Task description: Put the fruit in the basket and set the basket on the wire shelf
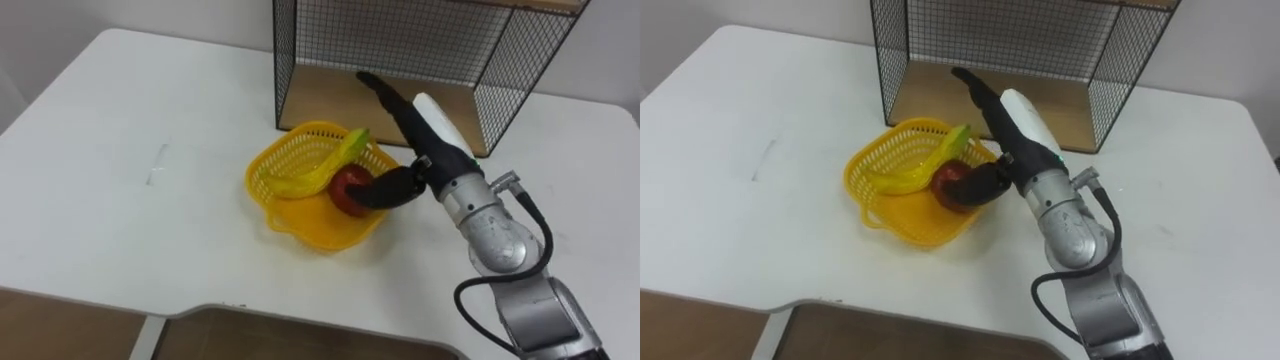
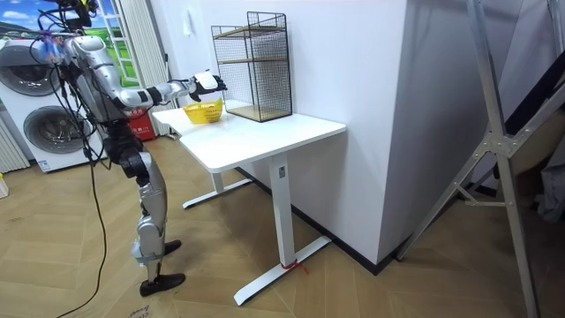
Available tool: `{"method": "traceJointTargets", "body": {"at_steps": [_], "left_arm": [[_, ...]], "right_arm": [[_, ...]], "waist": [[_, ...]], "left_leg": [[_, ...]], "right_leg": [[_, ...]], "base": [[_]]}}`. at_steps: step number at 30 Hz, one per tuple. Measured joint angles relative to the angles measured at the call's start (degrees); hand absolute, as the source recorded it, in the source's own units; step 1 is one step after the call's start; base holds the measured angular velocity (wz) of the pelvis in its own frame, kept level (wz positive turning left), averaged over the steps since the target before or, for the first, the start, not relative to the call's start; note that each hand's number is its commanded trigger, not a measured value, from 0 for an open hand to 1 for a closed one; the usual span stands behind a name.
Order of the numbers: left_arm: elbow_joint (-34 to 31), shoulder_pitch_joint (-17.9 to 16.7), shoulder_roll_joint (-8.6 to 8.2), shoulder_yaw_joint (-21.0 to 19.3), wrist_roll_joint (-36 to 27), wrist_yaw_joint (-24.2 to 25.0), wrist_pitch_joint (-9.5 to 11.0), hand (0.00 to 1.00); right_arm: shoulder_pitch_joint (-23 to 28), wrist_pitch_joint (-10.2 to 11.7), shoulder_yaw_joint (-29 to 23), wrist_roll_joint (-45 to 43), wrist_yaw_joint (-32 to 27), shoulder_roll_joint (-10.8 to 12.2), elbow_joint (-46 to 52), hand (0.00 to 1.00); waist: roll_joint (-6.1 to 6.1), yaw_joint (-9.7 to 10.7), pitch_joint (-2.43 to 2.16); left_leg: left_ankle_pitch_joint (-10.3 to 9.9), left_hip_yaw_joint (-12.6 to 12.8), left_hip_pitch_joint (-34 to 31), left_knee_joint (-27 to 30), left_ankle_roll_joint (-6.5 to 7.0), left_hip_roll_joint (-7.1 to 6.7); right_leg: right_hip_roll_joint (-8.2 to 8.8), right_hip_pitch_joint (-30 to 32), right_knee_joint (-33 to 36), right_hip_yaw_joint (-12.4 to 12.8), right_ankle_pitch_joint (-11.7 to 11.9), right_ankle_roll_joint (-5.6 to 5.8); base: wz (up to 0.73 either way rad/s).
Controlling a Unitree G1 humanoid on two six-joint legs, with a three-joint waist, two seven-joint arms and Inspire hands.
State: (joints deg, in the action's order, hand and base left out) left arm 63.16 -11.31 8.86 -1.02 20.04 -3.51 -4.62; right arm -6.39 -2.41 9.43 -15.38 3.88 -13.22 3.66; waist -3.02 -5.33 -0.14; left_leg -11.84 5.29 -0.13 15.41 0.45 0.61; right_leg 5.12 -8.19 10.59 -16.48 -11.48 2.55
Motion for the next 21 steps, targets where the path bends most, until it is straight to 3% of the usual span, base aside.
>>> {"method": "traceJointTargets", "body": {"at_steps": [3,4,9,12,14,16,19,21], "left_arm": [[3.5,-1.4,-0.19,-5.2,-8.6,-1.8,1.3,0.00],[4.0,-1.9,-0.16,-6.3,-10.6,-2.2,1.5,0.00],[6.0,-5.4,-0.31,-18.9,-26.0,-5.8,2.3,0.00],[4.4,-6.4,-0.18,-27.1,-36.0,-10.4,2.5,0.00],[0.6,-6.5,0.10,-34.4,-42.8,-16.0,3.0,0.00],[-2.5,-6.0,1.08,-38.5,-46.5,-20.5,3.5,0.00],[-9.7,-5.5,3.29,-42.9,-49.6,-28.2,4.6,0.00],[-17.0,-5.4,3.68,-45.0,-49.2,-33.2,4.9,0.00]], "right_arm": [[1.6,1.1,-5.5,6.8,-3.2,0.0,0.0,0.00],[2.2,1.1,-6.5,7.1,-3.9,0.0,0.2,0.00],[8.2,1.8,-15.3,12.3,-8.0,-0.2,1.7,0.00],[12.6,1.6,-19.5,18.0,-10.8,-0.3,4.0,0.00],[15.4,1.6,-23.3,21.4,-13.9,-0.5,5.7,0.00],[16.2,1.6,-25.5,21.4,-16.8,-0.5,6.0,0.00],[18.9,1.6,-26.6,20.1,-20.7,-0.6,6.3,0.00],[20.4,1.6,-26.6,18.5,-22.0,-0.5,6.3,0.00]], "waist": [[1.11,0.7,0.18],[1.08,0.7,0.00],[1.87,0.5,0.00],[2.75,0.5,0.01],[3.45,0.3,-0.07],[4.30,0.4,-0.32],[4.64,0.0,-0.69],[4.88,-0.5,-0.66]], "left_leg": [[0.0,0.0,0.9,-0.1,0.00,-0.02],[0.0,0.0,0.9,-0.2,0.00,-0.01],[0.0,0.2,0.8,-0.1,-0.03,0.19],[0.0,0.1,0.5,-0.1,0.03,-0.04],[0.2,-0.1,0.4,-0.1,0.18,-0.28],[0.4,-0.5,0.6,-0.2,0.29,-0.50],[0.5,0.0,1.0,-0.8,0.21,-0.49],[0.6,0.2,1.5,-1.2,0.16,-0.46]], "right_leg": [[0.01,-0.9,-0.2,-0.1,0.0,0.00],[0.01,-0.8,-0.2,-0.2,0.0,0.02],[-0.03,-0.6,-0.3,0.3,0.0,0.03],[0.03,-0.8,-1.0,0.6,-0.1,0.07],[0.19,-0.7,-1.0,0.6,-0.3,0.23],[0.40,-0.7,-0.9,0.4,-0.4,0.30],[0.38,-0.9,-0.9,0.6,-0.4,0.27],[0.36,-0.8,-0.8,0.7,-0.4,0.23]], "base": [[0.00],[0.00],[-0.05],[0.01],[0.07],[0.06],[-0.04],[-0.10]]}}
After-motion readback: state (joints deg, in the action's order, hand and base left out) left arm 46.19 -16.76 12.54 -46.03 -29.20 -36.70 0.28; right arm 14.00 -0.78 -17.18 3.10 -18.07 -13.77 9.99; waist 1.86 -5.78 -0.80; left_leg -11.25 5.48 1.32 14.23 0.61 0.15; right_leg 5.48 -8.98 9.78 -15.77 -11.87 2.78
